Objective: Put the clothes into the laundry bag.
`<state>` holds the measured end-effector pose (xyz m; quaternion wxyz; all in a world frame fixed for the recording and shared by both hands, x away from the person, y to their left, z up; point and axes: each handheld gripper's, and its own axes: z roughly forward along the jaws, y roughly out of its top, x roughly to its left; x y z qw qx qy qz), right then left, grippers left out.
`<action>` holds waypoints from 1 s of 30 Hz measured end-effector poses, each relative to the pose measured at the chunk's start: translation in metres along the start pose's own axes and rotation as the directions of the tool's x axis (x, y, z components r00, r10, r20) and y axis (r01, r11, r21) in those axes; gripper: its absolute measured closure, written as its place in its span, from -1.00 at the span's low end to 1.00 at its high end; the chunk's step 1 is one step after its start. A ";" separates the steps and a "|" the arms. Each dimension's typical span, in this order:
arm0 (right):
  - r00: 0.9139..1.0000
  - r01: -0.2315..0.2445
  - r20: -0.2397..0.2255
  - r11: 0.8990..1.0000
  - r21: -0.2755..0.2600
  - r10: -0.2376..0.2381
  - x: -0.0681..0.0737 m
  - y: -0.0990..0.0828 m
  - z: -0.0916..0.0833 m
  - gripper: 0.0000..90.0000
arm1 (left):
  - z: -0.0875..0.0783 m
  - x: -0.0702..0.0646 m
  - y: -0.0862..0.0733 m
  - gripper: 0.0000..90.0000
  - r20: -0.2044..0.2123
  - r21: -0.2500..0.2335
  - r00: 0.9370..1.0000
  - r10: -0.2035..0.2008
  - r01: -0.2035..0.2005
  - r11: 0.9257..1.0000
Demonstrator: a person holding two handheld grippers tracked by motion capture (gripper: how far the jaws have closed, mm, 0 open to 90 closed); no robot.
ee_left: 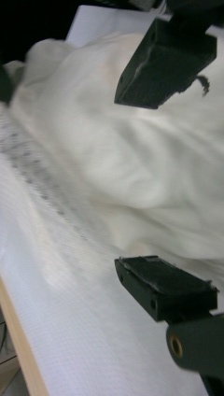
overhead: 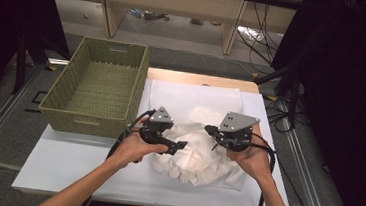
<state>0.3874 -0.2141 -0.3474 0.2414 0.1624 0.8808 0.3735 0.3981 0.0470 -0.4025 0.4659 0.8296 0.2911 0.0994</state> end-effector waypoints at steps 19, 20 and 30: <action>1.000 0.014 -0.021 1.000 0.003 -0.014 0.001 0.001 0.000 1.00 | 0.050 -0.019 -0.021 0.61 0.151 0.016 0.989 0.000 -0.003 1.000; 1.000 0.016 -0.019 1.000 0.005 -0.016 0.001 0.002 -0.001 1.00 | 0.050 -0.022 -0.016 0.64 0.152 0.012 0.988 0.011 -0.013 1.000; 0.998 0.043 -0.038 0.999 -0.004 -0.043 0.013 0.009 -0.020 1.00 | 0.082 -0.002 0.007 0.73 -0.005 -0.030 0.998 -0.069 0.069 0.997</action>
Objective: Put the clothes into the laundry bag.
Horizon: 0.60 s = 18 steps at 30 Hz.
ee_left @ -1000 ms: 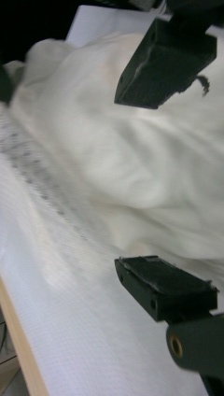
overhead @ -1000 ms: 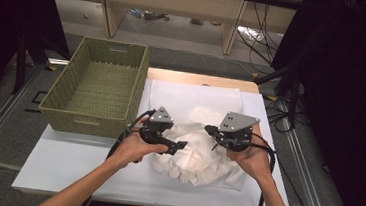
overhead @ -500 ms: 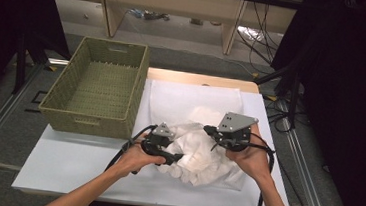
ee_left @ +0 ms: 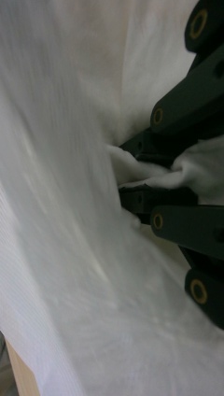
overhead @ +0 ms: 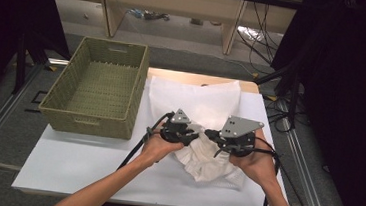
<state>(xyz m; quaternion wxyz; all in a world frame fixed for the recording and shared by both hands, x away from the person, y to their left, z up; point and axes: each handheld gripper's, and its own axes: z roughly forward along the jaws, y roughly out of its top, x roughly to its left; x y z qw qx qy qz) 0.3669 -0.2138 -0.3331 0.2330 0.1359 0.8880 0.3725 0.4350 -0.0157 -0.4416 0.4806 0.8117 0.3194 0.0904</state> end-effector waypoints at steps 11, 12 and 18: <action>1.000 -0.028 -0.011 1.000 0.012 0.028 -0.004 -0.011 0.009 1.00 | -0.034 0.010 -0.012 -0.19 0.012 0.088 1.000 0.012 -0.013 0.996; 0.999 -0.032 -0.011 0.999 0.014 0.032 -0.004 -0.012 0.009 1.00 | -0.040 0.009 -0.014 -0.37 0.022 0.102 1.000 0.011 -0.013 0.995; 0.999 -0.036 -0.006 0.999 0.016 0.036 -0.005 -0.013 0.010 1.00 | -0.063 0.005 -0.032 -0.64 0.053 0.114 0.998 0.023 -0.028 0.993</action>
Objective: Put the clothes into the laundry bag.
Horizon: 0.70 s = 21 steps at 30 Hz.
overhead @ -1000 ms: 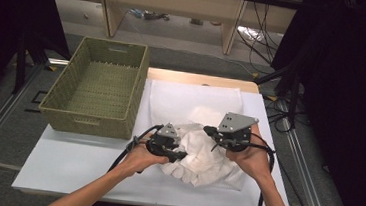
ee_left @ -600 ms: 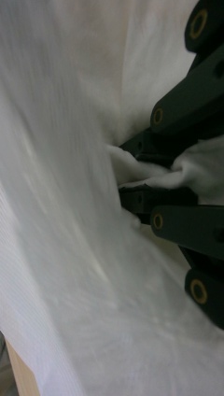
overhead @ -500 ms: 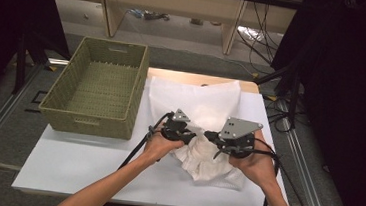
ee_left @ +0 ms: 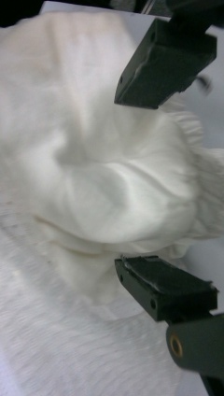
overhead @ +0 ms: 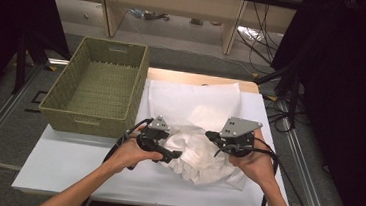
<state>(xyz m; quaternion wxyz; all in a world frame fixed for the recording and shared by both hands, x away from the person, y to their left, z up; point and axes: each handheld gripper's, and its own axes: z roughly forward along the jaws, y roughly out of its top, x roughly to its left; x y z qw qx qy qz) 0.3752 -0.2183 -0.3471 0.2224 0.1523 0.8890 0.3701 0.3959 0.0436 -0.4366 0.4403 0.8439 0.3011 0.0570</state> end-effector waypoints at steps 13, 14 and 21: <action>1.000 -0.001 -0.010 1.000 0.017 0.001 -0.001 -0.003 0.006 1.00 | 0.049 -0.012 0.008 0.36 0.015 0.060 0.997 0.074 -0.075 0.995; 1.000 0.001 -0.009 1.000 0.017 -0.001 -0.001 -0.004 0.005 1.00 | 0.048 -0.013 0.010 0.48 0.002 0.055 0.998 0.058 -0.058 0.997; 0.999 0.031 -0.015 0.999 -0.014 -0.031 0.006 0.010 -0.008 1.00 | 0.031 -0.026 0.036 0.61 -0.035 -0.074 0.999 0.000 -0.002 0.997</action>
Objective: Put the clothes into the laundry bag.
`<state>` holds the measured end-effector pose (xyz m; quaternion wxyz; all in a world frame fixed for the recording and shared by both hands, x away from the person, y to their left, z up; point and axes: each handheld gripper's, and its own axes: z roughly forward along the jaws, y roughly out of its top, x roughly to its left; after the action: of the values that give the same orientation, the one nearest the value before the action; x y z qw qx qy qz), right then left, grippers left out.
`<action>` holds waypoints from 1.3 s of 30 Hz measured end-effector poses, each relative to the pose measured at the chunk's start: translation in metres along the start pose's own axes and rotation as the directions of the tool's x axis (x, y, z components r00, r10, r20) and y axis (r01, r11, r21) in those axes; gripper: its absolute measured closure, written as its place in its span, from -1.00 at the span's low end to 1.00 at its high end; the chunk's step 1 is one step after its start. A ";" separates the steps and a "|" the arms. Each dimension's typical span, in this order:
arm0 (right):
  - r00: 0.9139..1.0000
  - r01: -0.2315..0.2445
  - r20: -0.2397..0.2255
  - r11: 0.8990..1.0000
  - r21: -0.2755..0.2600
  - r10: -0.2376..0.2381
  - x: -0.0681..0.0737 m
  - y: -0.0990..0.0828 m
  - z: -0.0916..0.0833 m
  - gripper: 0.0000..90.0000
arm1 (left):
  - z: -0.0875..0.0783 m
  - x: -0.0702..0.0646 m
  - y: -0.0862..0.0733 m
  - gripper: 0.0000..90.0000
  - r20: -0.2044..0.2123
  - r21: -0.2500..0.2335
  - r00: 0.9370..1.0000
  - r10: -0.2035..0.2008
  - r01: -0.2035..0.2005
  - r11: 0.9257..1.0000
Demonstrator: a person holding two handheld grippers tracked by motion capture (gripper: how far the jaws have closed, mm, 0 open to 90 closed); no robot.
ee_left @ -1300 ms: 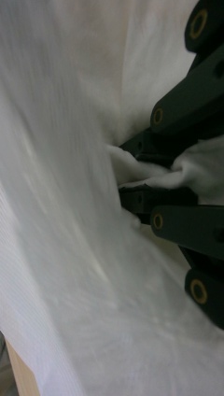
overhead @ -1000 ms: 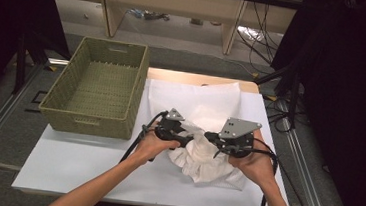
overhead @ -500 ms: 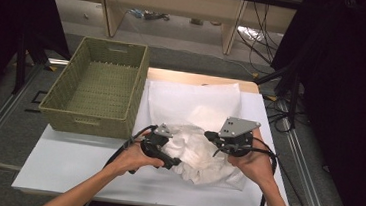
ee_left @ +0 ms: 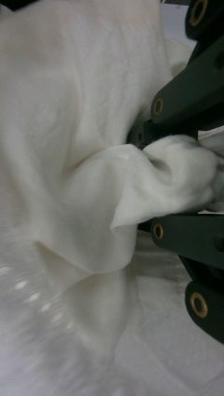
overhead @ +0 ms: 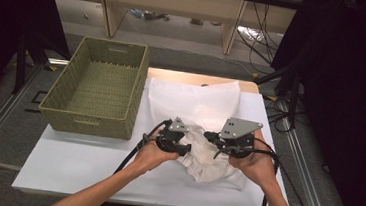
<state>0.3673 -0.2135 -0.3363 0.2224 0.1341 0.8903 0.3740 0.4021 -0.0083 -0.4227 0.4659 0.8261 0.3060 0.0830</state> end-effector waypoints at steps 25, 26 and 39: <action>0.999 -0.035 0.012 0.999 0.018 0.035 -0.007 -0.009 0.006 1.00 | -0.013 0.012 -0.017 -0.38 -0.033 0.101 0.999 -0.002 0.006 0.995; 0.999 -0.038 0.012 0.999 0.019 0.038 -0.007 -0.009 0.006 1.00 | -0.016 0.009 -0.018 -0.42 -0.022 0.105 1.000 0.007 -0.005 0.994; 0.999 -0.045 -0.008 0.999 0.023 0.045 -0.007 -0.011 0.008 1.00 | 0.025 -0.002 -0.010 0.26 0.046 0.155 0.998 0.041 -0.048 0.987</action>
<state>0.3768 -0.2186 -0.3470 0.2087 0.1549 0.8922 0.3692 0.4071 -0.0236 -0.4449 0.4045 0.8682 0.2828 0.0515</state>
